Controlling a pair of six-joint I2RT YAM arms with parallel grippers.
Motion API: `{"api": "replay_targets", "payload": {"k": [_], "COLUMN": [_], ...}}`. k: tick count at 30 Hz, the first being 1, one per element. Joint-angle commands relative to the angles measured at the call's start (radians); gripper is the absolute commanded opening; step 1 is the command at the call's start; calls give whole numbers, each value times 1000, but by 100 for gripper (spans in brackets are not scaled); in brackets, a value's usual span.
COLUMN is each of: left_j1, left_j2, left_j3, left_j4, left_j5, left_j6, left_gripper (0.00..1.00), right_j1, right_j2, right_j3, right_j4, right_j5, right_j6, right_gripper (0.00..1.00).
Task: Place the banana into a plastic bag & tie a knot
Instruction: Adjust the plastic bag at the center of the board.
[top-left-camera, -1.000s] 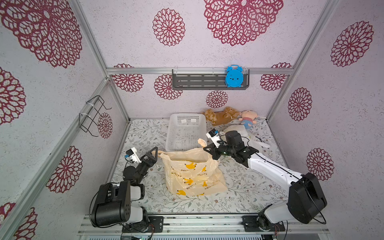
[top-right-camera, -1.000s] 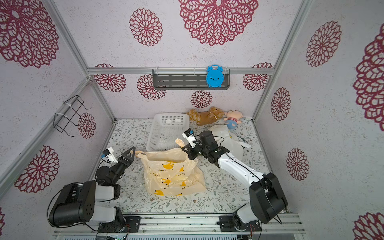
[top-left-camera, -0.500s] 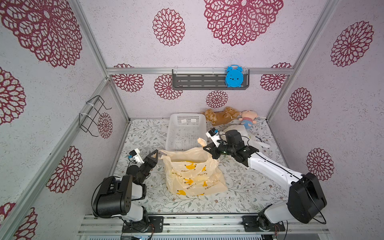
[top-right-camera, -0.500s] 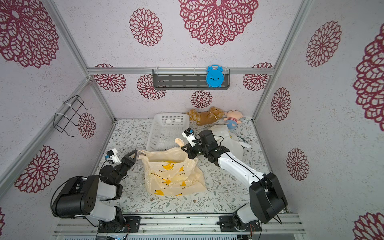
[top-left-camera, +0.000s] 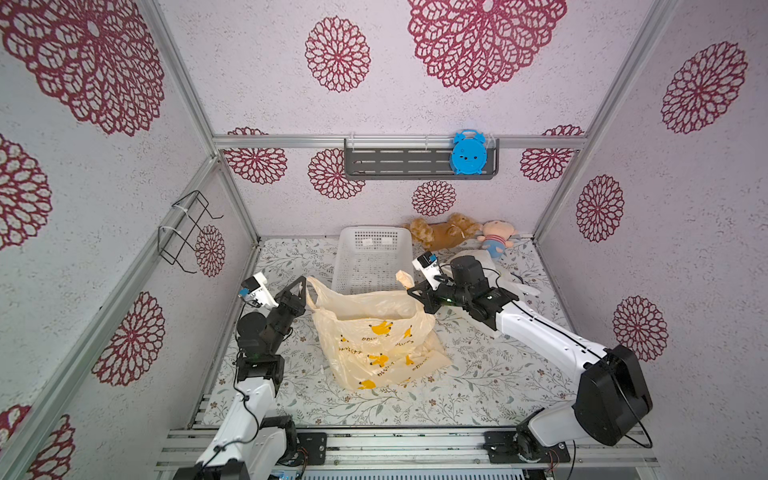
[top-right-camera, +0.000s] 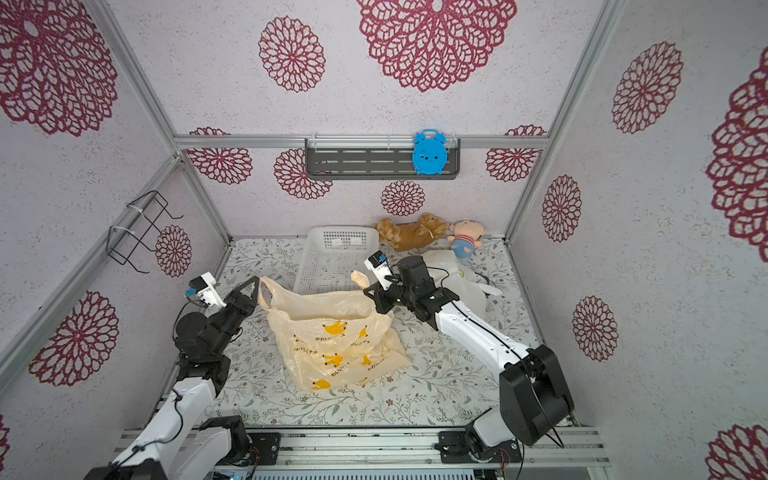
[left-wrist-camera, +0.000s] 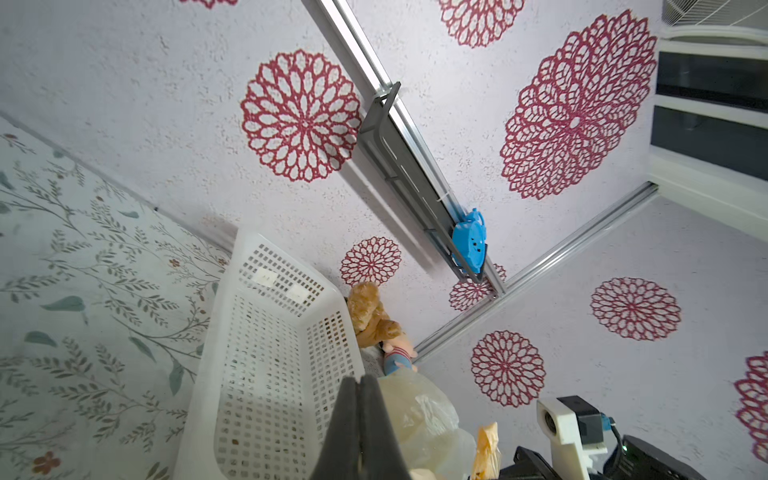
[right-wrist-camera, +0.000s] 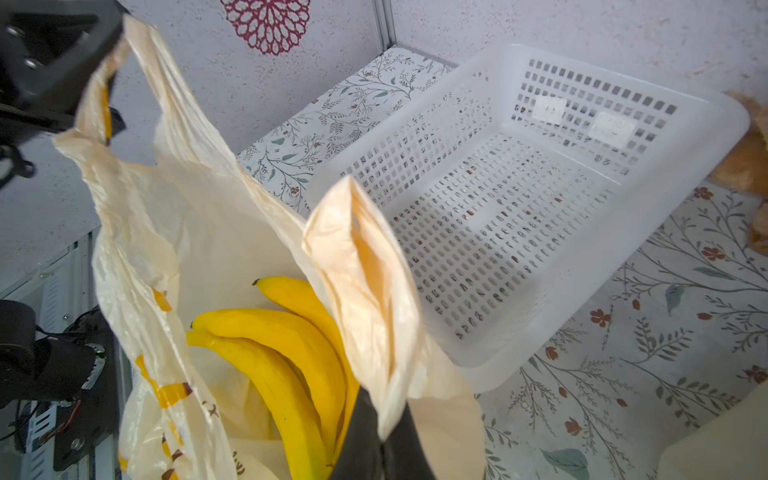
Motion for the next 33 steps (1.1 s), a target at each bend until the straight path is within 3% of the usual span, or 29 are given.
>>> {"api": "replay_targets", "payload": {"k": [1,8,20,26,33], "left_j1": [-19,-161,-330,-405,-426], "left_j2": [-62,4,195,321,439], "left_j3": [126,475,984,1076,1129], "left_j4": [-477,-913,-1274,-1327,-1340], "left_j5": [-112,-358,-615,-617,-593], "left_j6": [110,258,425,464,510], "left_gripper": [0,0,0,0,0], "right_j1": [-4,-4,-4,-10,-72], "right_j2": [-37,-183,-438,-410,-301], "right_j3": [32,-31,-91,-111,-134], "right_j4": [25,171,436,366,299], "right_j5": [33,-9,-70,16,69], "right_j6": [38,83,212,174,194], "right_gripper": [0,0,0,0,0]}}
